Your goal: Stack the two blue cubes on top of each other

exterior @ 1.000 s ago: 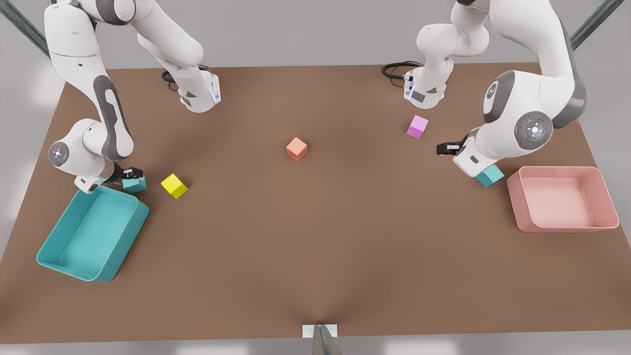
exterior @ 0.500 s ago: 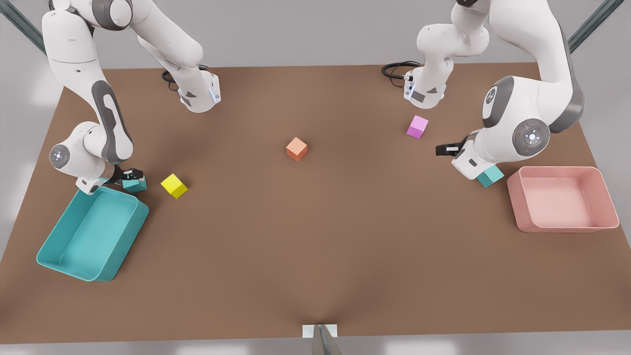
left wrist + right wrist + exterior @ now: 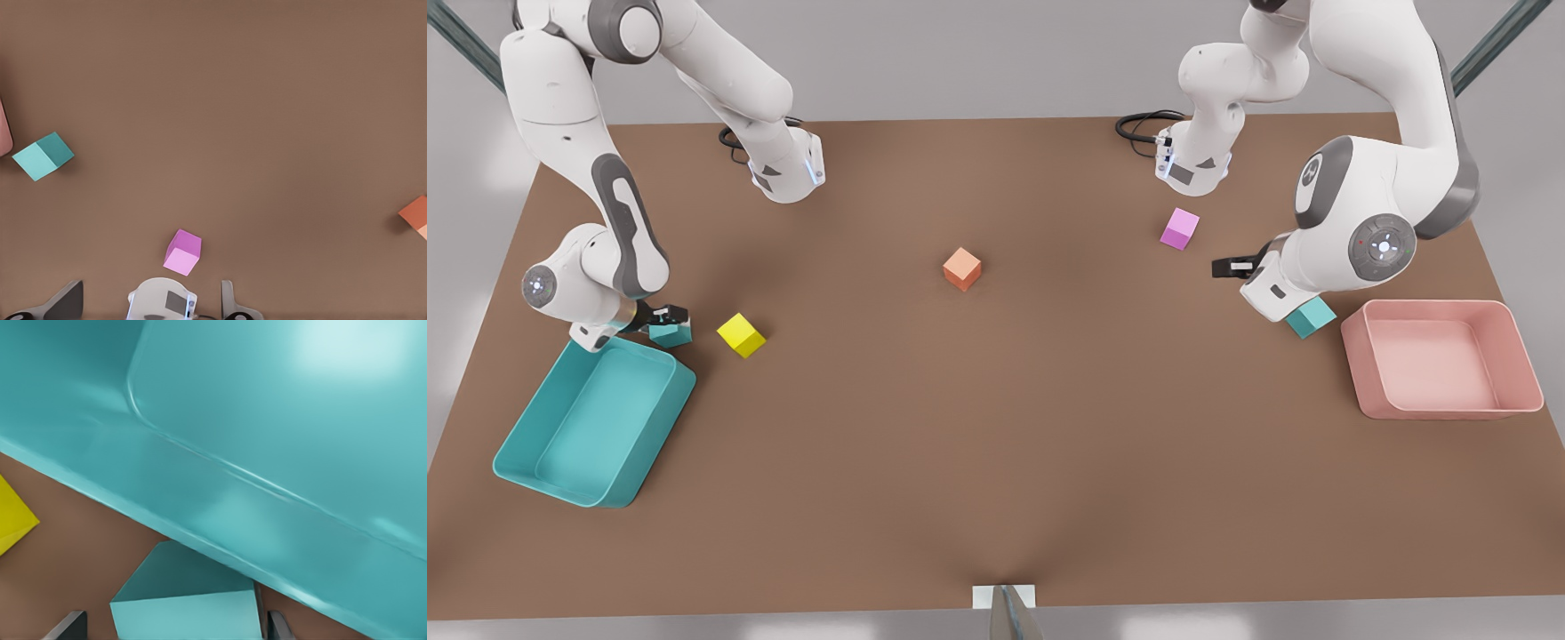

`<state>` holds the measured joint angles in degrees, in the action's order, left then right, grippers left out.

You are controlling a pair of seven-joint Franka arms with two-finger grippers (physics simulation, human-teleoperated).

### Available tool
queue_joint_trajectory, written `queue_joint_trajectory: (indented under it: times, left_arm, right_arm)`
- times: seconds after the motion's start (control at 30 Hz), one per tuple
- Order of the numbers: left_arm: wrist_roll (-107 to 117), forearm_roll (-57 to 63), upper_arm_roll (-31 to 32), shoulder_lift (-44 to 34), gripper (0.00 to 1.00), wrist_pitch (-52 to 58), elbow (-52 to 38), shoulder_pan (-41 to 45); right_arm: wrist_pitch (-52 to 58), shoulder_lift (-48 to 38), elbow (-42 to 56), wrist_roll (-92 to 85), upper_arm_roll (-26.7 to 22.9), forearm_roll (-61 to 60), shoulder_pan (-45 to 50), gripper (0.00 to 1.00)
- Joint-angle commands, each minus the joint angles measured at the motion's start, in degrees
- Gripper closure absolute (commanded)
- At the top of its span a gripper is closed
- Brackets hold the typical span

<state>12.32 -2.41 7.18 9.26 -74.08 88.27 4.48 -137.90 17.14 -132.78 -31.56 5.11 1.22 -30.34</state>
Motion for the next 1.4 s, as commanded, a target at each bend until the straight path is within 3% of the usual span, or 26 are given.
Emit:
queue_joint_trajectory:
  times: [0.0,0.37,0.43,0.5,1.37]
  left_arm:
    - [-0.01,0.04,0.03,-0.12,0.0,0.07,-0.02,0.0]
    - [0.08,0.04,0.03,-0.12,0.0,0.07,-0.02,0.35]
    - [0.08,0.04,0.03,-0.04,0.0,0.07,-0.02,0.35]
    - [0.08,0.04,0.03,-0.04,0.0,0.07,-0.02,0.35]
    - [0.34,-0.31,0.11,-0.21,0.0,0.95,-0.55,0.62]
  right_arm:
    - [-0.36,0.09,-0.11,-1.57,-0.01,-0.08,-0.25,0.0]
    - [-1.32,2.2,-0.11,-2.01,-0.01,-0.07,-1.21,0.01]
    - [-1.24,2.11,-0.11,-3.07,0.08,-0.07,-1.13,0.27]
    - [-1.15,2.11,0.06,-3.15,0.08,-0.07,-1.04,0.36]
    - [10.89,-4.22,-0.29,-10.19,0.08,0.36,-6.84,0.37]
